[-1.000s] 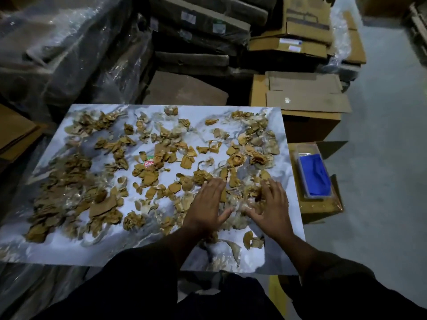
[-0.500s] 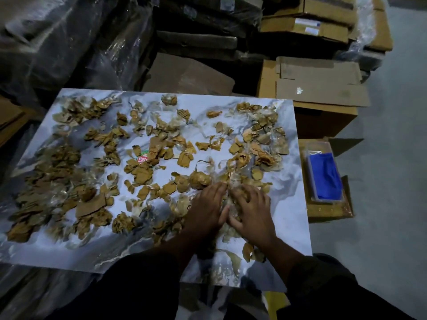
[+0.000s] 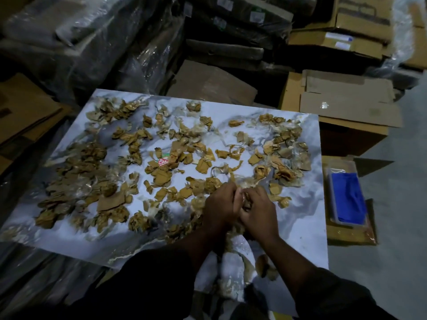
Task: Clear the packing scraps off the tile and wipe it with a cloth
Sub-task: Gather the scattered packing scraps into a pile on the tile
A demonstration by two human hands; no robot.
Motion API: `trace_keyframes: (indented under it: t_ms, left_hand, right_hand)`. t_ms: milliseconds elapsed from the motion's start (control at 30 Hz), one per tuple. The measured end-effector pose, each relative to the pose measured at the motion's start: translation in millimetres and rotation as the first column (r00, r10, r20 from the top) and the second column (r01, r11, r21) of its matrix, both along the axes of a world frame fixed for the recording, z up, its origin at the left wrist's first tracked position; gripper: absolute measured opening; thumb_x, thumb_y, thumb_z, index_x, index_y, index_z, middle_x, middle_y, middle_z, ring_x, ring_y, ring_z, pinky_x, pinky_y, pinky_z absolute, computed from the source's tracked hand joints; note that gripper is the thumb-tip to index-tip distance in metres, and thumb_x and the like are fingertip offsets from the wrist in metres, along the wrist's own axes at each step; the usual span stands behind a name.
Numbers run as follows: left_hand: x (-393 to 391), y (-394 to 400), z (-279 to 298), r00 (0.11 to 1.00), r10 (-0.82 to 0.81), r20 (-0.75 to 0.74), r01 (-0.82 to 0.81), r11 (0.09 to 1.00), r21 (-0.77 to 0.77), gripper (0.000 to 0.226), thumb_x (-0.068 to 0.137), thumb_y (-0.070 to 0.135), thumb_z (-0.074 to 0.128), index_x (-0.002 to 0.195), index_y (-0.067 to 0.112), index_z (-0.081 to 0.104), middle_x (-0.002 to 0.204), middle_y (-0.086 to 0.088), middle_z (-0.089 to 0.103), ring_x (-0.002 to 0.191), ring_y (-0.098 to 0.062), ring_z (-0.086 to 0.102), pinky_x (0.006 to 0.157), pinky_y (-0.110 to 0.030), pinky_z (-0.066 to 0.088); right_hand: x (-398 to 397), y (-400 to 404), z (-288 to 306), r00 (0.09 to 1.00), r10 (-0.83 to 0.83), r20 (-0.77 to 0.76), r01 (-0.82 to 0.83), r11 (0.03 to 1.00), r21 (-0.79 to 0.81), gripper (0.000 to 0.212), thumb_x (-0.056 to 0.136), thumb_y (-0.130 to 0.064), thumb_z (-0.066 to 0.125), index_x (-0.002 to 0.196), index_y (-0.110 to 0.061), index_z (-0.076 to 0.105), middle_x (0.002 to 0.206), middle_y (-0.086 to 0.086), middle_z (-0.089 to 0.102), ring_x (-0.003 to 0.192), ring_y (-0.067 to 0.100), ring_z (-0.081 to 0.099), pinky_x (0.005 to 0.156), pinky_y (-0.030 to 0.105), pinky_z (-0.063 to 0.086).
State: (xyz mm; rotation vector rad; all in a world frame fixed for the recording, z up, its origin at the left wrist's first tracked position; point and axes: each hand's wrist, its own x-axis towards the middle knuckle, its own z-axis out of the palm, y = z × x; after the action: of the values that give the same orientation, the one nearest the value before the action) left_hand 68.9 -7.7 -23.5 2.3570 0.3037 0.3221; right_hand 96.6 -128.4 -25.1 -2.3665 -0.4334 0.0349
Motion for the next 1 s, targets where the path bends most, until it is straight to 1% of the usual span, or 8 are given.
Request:
trace_keyframes:
  t_ms: [200,367,467,567,700,800,900,1000]
  left_hand:
    - [8.8,30.7,37.5,0.972,0.15,0.183,-0.145,0.989,-0.037,0.029,0.103,0.032,0.038,0.081,0.016,0.049,0.074,0.001,0.048,0.065,-0.017,0.045,0.059,-0.029,0.026]
    - [16.9,87.6,55.4,0.943,0.224,0.245,-0.22,0.974,-0.043,0.037,0.104,0.035,0.032,0.082,0.013,0.052,0.076,0.001,0.05,0.067,-0.018,0.047,0.059,-0.035,0.033]
    - [24.1,130.0,57.9,0.936,0.236,0.262,-0.24,0.971,-0.017,0.035,0.105,0.035,0.032,0.083,0.015,0.05,0.077,0.007,0.044,0.067,-0.012,0.041,0.06,-0.03,0.027]
    - [32.3,174.4,49.4,0.943,0.246,0.225,-0.257,0.966,0.021,0.04,0.105,0.037,0.029,0.082,0.013,0.051,0.077,0.003,0.046,0.067,-0.019,0.044,0.059,-0.034,0.03]
    - [43.2,226.6,28.3,0.963,0.235,0.131,-0.244,0.968,0.052,0.042,0.105,0.039,0.028,0.081,0.013,0.05,0.077,-0.002,0.049,0.07,-0.02,0.046,0.062,-0.034,0.029]
    - [47.6,248.8,6.3,0.985,0.172,0.027,-0.173,0.984,0.035,0.036,0.105,0.031,0.031,0.083,0.011,0.051,0.081,-0.005,0.049,0.076,-0.021,0.047,0.069,-0.041,0.038]
    - [44.6,260.7,-13.8,0.986,0.139,-0.092,-0.14,0.99,0.0,0.027,0.104,0.018,0.041,0.096,0.001,0.061,0.097,-0.016,0.059,0.094,-0.031,0.054,0.086,-0.045,0.044]
    - [41.0,263.3,-21.7,0.994,0.092,-0.065,-0.09,0.995,0.034,0.027,0.103,0.013,0.041,0.095,0.0,0.064,0.096,-0.016,0.06,0.094,-0.035,0.055,0.09,-0.048,0.043]
  right_hand:
    - [20.5,36.4,34.8,0.992,0.066,0.112,-0.071,0.997,0.042,0.024,0.082,-0.019,0.077,0.104,-0.012,0.069,0.098,0.005,0.061,0.082,0.018,0.056,0.066,0.022,0.038]
    - [34.2,96.4,54.8,0.98,0.124,0.156,-0.139,0.986,0.089,0.027,0.084,-0.023,0.078,0.106,-0.012,0.069,0.099,0.006,0.062,0.076,0.022,0.062,0.059,0.03,0.048]
    - [41.1,140.2,55.1,0.98,0.127,0.151,-0.145,0.983,0.114,0.026,0.085,-0.025,0.075,0.107,-0.015,0.067,0.101,0.002,0.06,0.08,0.017,0.06,0.064,0.022,0.041]
    - [48.3,185.9,48.0,0.987,0.126,0.102,-0.138,0.982,0.126,0.023,0.087,-0.025,0.072,0.108,-0.017,0.065,0.102,0.001,0.058,0.085,0.019,0.06,0.067,0.02,0.036]
    - [54.2,236.6,24.4,0.988,0.15,-0.042,-0.148,0.987,0.062,0.029,0.094,-0.032,0.062,0.118,-0.018,0.058,0.115,0.002,0.051,0.097,0.024,0.058,0.071,0.031,0.046]
    - [51.4,255.7,3.9,0.983,0.134,-0.128,-0.134,0.991,0.009,0.031,0.095,-0.032,0.06,0.122,-0.018,0.056,0.122,0.003,0.045,0.107,0.025,0.054,0.084,0.038,0.051]
    - [45.1,261.8,-8.9,0.989,0.092,-0.116,-0.097,0.995,-0.037,0.031,0.092,-0.03,0.062,0.119,-0.014,0.059,0.119,0.007,0.043,0.112,0.024,0.046,0.097,0.04,0.046]
    - [43.1,262.6,-9.3,0.992,0.08,-0.096,-0.088,0.992,-0.092,0.039,0.086,-0.03,0.063,0.124,-0.019,0.059,0.123,0.007,0.044,0.118,0.024,0.042,0.104,0.042,0.041]
